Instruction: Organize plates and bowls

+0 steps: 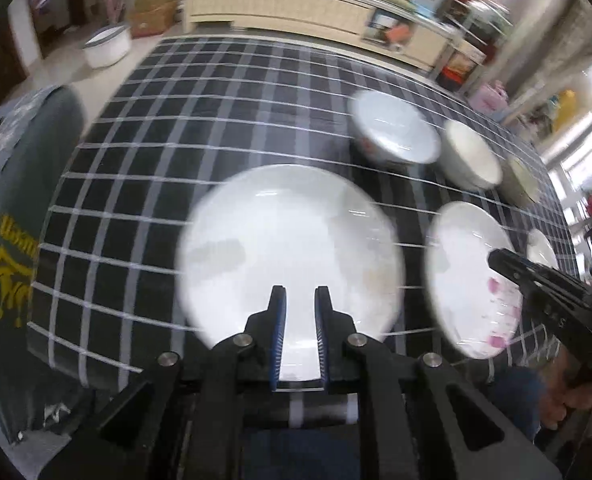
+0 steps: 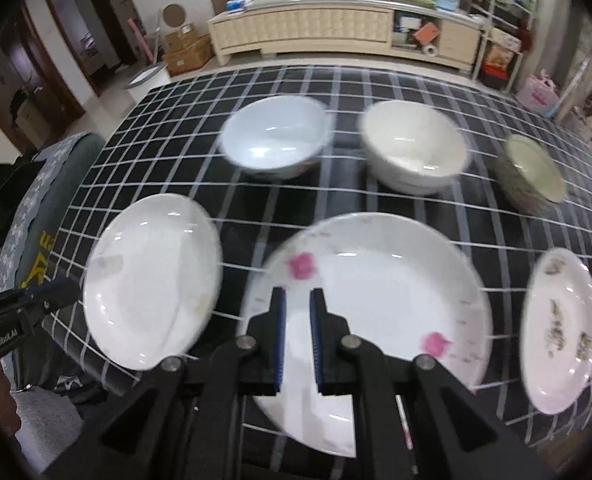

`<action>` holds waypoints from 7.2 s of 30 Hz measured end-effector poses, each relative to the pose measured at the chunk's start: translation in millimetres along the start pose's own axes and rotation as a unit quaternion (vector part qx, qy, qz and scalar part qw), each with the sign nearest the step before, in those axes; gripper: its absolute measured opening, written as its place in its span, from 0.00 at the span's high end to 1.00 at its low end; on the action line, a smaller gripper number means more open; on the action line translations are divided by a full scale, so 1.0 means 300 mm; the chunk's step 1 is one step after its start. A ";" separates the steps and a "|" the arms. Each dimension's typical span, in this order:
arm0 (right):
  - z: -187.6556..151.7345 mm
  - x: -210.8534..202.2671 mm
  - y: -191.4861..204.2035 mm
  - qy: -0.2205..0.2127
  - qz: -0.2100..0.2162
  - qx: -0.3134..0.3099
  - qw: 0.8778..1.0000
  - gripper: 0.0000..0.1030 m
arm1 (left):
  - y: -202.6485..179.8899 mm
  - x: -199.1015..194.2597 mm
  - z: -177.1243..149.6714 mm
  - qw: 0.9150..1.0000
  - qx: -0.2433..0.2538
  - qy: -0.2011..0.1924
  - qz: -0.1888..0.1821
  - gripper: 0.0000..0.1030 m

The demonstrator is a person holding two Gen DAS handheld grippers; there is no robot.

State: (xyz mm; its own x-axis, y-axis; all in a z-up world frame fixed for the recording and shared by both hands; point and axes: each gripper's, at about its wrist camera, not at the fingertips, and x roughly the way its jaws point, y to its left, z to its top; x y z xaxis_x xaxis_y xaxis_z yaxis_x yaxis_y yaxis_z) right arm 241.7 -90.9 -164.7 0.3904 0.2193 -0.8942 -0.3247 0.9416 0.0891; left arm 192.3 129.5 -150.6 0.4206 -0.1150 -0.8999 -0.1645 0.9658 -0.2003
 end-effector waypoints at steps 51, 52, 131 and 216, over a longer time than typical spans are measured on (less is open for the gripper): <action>-0.086 0.067 -0.414 0.056 -0.041 0.093 0.993 0.85 | -0.374 0.310 0.014 0.992 0.107 0.063 -0.025 0.92; -0.082 0.057 -0.406 0.052 -0.041 0.090 0.994 0.85 | -0.370 0.296 0.016 0.992 0.107 0.060 -0.026 0.92; 0.051 -0.027 0.120 0.022 0.001 -0.019 1.000 0.76 | 0.007 -0.028 0.032 0.998 0.002 -0.008 0.062 0.90; -0.171 0.054 -0.543 0.071 -0.054 0.049 0.995 0.76 | -0.624 0.436 -0.026 0.984 0.134 0.112 -0.035 0.86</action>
State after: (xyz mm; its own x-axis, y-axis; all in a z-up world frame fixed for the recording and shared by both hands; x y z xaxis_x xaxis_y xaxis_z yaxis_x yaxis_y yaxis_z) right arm 256.8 -253.7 -216.3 0.2899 0.0832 -0.9534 -0.2000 0.9795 0.0247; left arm 271.2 -68.0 -233.8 0.2108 -0.2025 -0.9563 0.1116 0.9769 -0.1823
